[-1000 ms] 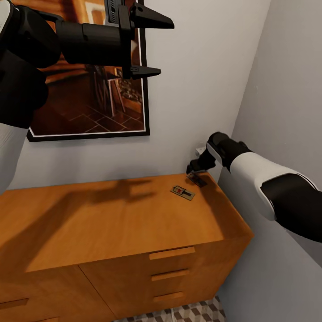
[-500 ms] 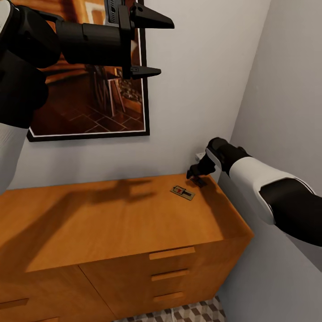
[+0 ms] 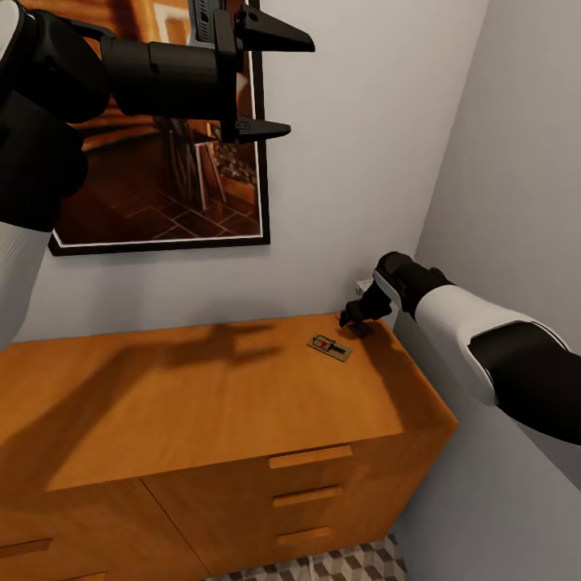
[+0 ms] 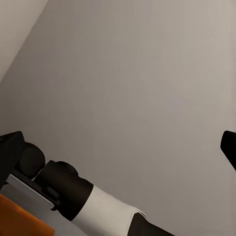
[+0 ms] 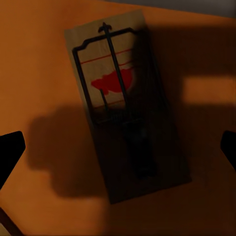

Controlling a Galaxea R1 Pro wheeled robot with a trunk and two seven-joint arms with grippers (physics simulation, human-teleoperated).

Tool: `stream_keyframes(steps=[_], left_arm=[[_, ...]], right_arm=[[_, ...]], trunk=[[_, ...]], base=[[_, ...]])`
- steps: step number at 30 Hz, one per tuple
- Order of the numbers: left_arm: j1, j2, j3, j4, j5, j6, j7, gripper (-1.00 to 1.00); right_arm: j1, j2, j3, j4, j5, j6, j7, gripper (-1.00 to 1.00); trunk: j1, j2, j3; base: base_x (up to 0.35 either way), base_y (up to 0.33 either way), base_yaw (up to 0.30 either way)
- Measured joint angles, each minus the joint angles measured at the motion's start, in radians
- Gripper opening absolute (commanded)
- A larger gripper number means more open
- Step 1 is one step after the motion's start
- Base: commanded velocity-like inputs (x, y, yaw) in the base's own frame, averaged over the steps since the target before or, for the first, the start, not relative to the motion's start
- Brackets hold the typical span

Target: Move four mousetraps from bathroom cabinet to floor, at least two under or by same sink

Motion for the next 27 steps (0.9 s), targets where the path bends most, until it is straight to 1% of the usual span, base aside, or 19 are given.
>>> stream_keyframes(steps=[21,24,27], left_arm=[[0.000,-0.001,-0.001,-0.001,0.000,0.000,0.000,1.00],[0.000,-0.001,-0.001,-0.002,0.000,0.000,0.000,1.00],[0.000,-0.001,-0.001,-0.002,0.000,0.000,0.000,1.00]], right_arm=[[0.000,-0.005,0.001,0.004,0.002,-0.004,-0.005,1.00],[0.000,-0.005,0.001,0.004,0.008,-0.005,-0.004,1.00],[0.001,-0.004,0.002,0.004,0.023,-0.005,-0.004,1.00]], trunk=[[0.000,0.000,0.000],[0.000,0.000,0.000],[0.000,0.000,0.000]], base=[[0.000,0.000,0.000],[0.000,0.000,0.000],[0.000,0.000,0.000]])
